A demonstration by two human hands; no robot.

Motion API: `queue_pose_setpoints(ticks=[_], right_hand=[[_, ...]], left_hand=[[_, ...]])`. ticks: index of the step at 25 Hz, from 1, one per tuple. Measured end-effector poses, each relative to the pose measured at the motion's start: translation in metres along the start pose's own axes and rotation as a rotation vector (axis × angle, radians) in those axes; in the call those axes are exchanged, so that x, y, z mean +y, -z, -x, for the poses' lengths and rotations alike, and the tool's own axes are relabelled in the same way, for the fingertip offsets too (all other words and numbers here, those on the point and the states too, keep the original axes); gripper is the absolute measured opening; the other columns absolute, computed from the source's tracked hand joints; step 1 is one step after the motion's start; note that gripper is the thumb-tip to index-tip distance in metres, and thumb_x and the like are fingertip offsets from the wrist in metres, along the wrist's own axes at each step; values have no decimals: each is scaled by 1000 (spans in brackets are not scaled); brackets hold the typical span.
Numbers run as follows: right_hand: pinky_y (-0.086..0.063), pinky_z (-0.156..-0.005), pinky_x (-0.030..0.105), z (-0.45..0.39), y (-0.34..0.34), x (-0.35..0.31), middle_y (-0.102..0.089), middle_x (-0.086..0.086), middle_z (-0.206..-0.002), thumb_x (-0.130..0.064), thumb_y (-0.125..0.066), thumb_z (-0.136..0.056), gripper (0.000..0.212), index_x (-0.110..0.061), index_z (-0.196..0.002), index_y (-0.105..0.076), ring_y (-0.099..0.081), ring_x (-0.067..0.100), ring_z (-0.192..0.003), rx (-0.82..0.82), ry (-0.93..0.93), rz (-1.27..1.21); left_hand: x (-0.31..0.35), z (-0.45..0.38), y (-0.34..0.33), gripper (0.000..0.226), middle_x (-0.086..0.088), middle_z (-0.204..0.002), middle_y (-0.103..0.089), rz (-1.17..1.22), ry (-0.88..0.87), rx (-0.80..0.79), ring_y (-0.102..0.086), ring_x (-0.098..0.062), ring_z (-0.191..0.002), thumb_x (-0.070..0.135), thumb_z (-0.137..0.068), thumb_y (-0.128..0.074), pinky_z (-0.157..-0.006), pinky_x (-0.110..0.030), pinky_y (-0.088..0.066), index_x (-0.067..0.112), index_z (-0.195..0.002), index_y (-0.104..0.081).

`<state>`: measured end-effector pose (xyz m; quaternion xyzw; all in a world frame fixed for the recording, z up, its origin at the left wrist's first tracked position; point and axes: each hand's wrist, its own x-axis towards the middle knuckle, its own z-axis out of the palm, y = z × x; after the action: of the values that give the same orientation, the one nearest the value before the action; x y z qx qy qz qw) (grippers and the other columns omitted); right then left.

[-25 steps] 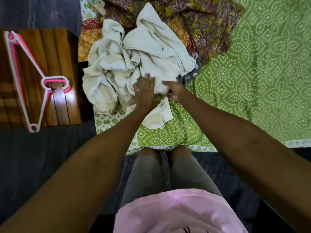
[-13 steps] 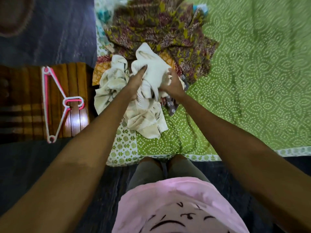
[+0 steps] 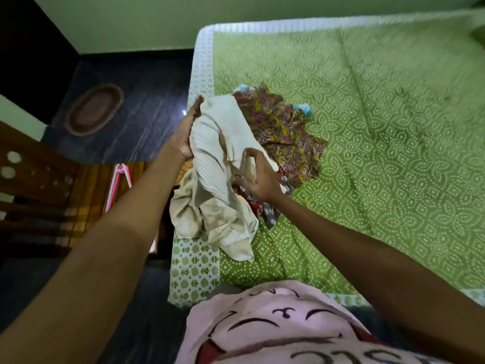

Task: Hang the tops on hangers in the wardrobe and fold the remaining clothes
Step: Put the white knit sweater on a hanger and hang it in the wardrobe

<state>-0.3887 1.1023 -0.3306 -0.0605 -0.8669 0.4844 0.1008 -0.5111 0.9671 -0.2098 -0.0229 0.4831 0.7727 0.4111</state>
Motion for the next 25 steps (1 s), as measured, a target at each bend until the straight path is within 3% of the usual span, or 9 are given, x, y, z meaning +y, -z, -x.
queue_pose_setpoints(ticks=[3, 5, 8, 11, 13, 16, 20, 23, 25], right_hand=[[-42, -92, 41, -12, -6, -6, -49, 20, -128, -43, -77, -68, 83, 3, -129, -43, -49, 33, -114, -33, 37, 183], [-46, -86, 46, -30, -6, -12, -49, 20, -124, -34, -74, -73, 60, 1, -117, -53, -49, 35, -110, 76, -99, 210], [-43, -84, 38, -50, 5, -13, -50, 15, -127, -19, -59, -86, 24, -4, -104, -64, -48, 29, -113, 51, -234, 265], [-36, -63, 31, -57, 29, -24, -52, 6, -81, -15, -37, -95, 24, -10, -81, -55, -50, 22, -76, 133, -475, -285], [-35, -62, 29, -65, 49, -22, -50, 3, -74, -20, -34, -100, 25, -12, -85, -53, -48, 20, -72, 173, -645, -510], [-43, -53, 24, -68, 84, -38, -61, 9, -79, -25, -45, -97, 24, -12, -82, -58, -57, 22, -72, -162, -653, -356], [-39, -52, 24, -74, 119, -66, -50, 1, -77, -18, -53, -94, 15, -13, -80, -53, -53, 19, -70, -493, -626, 16], [-36, -58, 21, -83, 107, -78, -49, 3, -93, -20, -51, -95, 22, -9, -114, -55, -44, 11, -70, -621, -529, 310], [-41, -51, 15, -83, 76, -66, -50, 4, -93, -22, -45, -99, 25, -1, -105, -59, -49, 9, -67, -651, -510, 257]], left_hand=[[20, 8, -17, 38, 3, -70, -71, -34, -88, -44, -68, -5, -72, 38, -84, -55, -69, -21, -53, 16, -60, -74], [25, 15, -18, 30, -3, -81, -73, -49, -107, -52, -69, -11, -83, 41, -63, -77, -76, -27, -55, 12, -73, -76], [25, 24, -7, 33, -7, -82, -72, -87, -101, 34, -69, -17, -79, 39, -76, -61, -70, -28, -57, 10, -77, -77], [30, 33, 8, 19, -10, -83, -68, -214, -34, 124, -63, -24, -82, 19, -81, -60, -74, -31, -55, 6, -89, -69], [32, 38, 21, 16, -10, -83, -69, -371, 61, 186, -61, -26, -86, 15, -85, -56, -72, -31, -56, 5, -94, -65], [27, 57, 32, 25, -10, -91, -72, -503, 214, 178, -70, -23, -82, 31, -81, -65, -68, -32, -57, 9, -94, -71], [10, 77, 61, 65, -13, -93, -72, -482, 391, 53, -70, -25, -81, 32, -26, -96, -62, -34, -57, 7, -83, -77], [-26, 69, 85, 42, -16, -95, -69, -575, 461, 232, -65, -33, -90, 16, -62, -80, -68, -35, -56, 1, -100, -70], [-62, 60, 103, 32, -14, -98, -64, -734, 294, 402, -58, -34, -101, -2, -77, -63, -77, -35, -51, -3, -109, -60]])
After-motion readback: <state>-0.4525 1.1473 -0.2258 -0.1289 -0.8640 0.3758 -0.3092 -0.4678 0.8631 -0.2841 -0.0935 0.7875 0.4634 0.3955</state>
